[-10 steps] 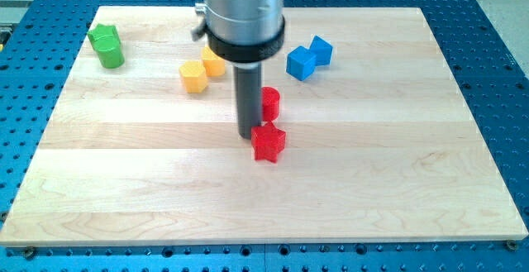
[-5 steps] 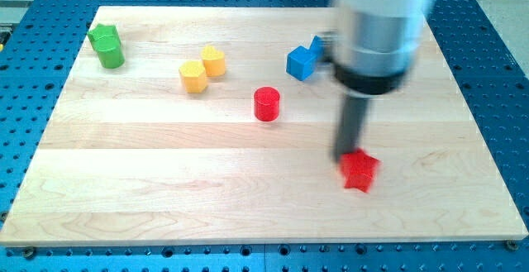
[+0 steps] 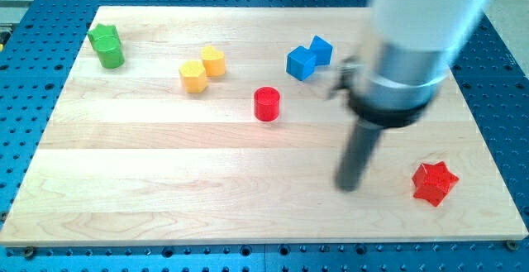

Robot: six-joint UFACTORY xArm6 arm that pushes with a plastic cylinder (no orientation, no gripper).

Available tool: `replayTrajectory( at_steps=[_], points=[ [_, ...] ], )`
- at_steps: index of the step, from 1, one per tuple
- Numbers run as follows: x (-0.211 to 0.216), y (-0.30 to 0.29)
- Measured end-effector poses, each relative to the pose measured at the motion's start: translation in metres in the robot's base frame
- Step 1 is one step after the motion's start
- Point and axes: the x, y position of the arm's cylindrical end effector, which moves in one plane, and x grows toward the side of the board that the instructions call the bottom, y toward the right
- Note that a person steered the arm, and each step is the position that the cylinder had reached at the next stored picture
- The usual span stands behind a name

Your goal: Place the red blocks vertical to each other

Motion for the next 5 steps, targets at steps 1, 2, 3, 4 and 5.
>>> replayTrajectory(
  at_steps=[1, 2, 3, 4, 5],
  points=[
    [-0.042, -0.1],
    [-0.104, -0.119],
    [-0.134, -0.088],
    [-0.137, 0.007],
    [-0.131, 0.071]
  ],
)
